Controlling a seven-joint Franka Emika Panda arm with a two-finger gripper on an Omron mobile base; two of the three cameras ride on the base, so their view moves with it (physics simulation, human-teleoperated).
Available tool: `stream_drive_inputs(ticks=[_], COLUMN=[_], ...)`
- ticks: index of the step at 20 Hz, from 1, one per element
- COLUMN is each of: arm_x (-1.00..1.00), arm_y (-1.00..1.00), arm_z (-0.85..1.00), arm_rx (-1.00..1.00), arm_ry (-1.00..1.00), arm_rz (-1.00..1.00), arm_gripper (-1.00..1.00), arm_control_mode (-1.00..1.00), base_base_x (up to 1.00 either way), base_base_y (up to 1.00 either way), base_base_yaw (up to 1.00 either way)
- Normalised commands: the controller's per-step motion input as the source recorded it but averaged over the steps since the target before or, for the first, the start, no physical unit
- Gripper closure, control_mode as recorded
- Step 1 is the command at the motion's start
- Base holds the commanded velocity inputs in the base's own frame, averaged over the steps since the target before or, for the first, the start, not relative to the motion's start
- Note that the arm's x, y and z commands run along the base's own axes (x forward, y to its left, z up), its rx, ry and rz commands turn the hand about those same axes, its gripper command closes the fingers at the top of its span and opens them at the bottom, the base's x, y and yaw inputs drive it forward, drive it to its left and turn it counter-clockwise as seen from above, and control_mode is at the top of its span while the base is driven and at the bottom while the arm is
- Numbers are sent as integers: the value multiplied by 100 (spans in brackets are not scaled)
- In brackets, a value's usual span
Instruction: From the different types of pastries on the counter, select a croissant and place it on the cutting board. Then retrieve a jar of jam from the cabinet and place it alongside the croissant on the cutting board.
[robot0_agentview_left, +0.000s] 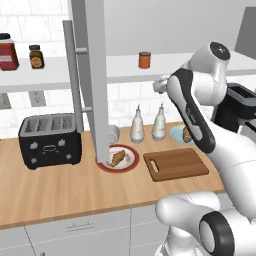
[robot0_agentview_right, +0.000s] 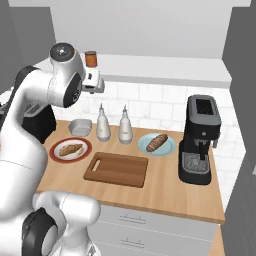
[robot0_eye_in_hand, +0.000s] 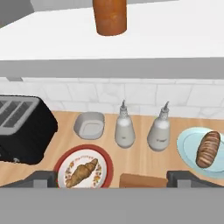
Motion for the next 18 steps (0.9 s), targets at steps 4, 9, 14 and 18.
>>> stream_drive_inputs(ticks=[4, 9, 14, 18], arm_x=[15, 7, 0, 0], arm_y=[21, 10, 1, 0], arm_z=[67, 62, 38, 0], arm_rx=[-22, -22, -13, 0], arm_ry=[0, -4, -8, 2], arm_rz=[0, 0, 0, 0], arm_gripper=[-100, -100, -100, -100], arm_control_mode=[-100, -100, -100, -100], base_base_x=[0, 0, 0, 0], base_base_y=[0, 0, 0, 0], base_base_yaw=[0, 0, 0, 0])
